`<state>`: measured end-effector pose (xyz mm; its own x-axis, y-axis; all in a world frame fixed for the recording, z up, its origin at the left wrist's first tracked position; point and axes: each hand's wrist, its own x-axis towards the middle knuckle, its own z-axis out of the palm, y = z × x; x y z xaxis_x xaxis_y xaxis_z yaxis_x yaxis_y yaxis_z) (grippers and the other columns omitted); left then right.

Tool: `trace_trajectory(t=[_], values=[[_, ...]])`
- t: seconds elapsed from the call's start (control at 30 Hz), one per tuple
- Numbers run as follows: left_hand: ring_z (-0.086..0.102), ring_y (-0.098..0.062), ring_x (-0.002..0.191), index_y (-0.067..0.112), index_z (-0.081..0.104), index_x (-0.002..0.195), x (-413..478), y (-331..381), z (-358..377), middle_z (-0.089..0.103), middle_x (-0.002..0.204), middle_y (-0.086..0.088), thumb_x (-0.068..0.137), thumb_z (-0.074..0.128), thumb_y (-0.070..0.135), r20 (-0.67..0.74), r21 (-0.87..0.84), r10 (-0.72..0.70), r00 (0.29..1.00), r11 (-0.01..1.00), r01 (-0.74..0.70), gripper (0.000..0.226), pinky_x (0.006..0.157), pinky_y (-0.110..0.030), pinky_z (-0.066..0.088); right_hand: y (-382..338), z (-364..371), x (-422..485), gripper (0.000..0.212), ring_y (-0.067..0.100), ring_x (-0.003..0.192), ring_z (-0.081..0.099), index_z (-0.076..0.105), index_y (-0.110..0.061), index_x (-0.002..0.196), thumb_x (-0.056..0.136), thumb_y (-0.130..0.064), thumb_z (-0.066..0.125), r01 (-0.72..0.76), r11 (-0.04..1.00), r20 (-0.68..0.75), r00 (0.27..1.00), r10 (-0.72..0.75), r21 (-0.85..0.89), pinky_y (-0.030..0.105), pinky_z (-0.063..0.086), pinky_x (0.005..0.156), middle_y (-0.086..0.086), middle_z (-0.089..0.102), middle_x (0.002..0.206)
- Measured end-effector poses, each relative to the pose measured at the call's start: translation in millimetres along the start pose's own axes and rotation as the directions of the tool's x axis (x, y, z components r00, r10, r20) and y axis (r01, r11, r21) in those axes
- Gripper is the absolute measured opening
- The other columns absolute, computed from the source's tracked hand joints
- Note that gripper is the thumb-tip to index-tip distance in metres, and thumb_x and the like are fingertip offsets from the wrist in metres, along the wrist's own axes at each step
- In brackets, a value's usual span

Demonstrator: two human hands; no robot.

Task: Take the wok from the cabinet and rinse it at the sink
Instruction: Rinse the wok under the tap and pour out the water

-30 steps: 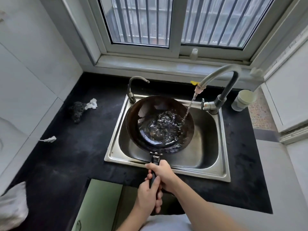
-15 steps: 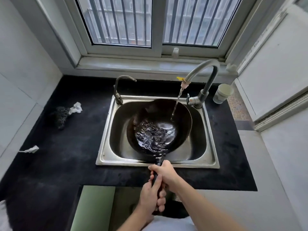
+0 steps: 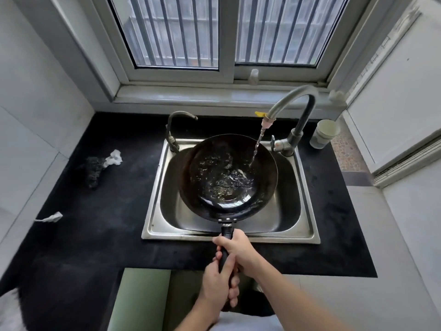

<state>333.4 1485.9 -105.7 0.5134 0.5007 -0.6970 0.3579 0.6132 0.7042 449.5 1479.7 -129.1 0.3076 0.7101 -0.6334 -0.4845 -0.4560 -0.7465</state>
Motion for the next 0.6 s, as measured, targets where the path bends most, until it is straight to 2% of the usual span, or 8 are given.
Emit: trace_trajectory(t=[0.17,0.47,0.6], values=[[0.037,-0.017,0.031,0.003,0.049,0.074,3,-4,7,0.044,0.047,-0.006,0.098,0.052,0.031,-0.009,0.009,0.001,1.000,1.000,-0.001,0.037,0.032,-0.020,0.034,9,-8,3,0.018,0.018,0.049,0.056,0.055,-0.006,0.074,0.088,-0.004,0.066,-0.012,0.999,-0.011,1.000,0.013,0.038,0.043,0.055,0.066,0.006,0.057,0.059],[0.034,-0.016,0.029,0.004,0.045,0.074,23,21,24,0.042,0.046,-0.007,0.099,0.052,0.029,-0.082,-0.036,0.048,0.995,0.998,-0.051,0.036,0.032,-0.018,0.032,-23,-18,26,0.022,0.022,0.047,0.056,0.058,-0.010,0.063,0.083,-0.009,0.068,0.029,0.998,0.030,0.999,-0.028,-0.058,0.049,0.051,0.071,0.012,0.056,0.059],[0.034,-0.016,0.029,0.002,0.046,0.074,29,30,29,0.041,0.045,-0.007,0.099,0.050,0.027,-0.094,-0.038,0.082,0.992,0.996,-0.086,0.037,0.031,-0.018,0.032,-37,-22,33,0.017,0.019,0.047,0.057,0.054,-0.007,0.074,0.087,-0.005,0.065,0.065,0.994,0.045,0.997,-0.061,-0.094,0.039,0.053,0.062,0.007,0.058,0.060]])
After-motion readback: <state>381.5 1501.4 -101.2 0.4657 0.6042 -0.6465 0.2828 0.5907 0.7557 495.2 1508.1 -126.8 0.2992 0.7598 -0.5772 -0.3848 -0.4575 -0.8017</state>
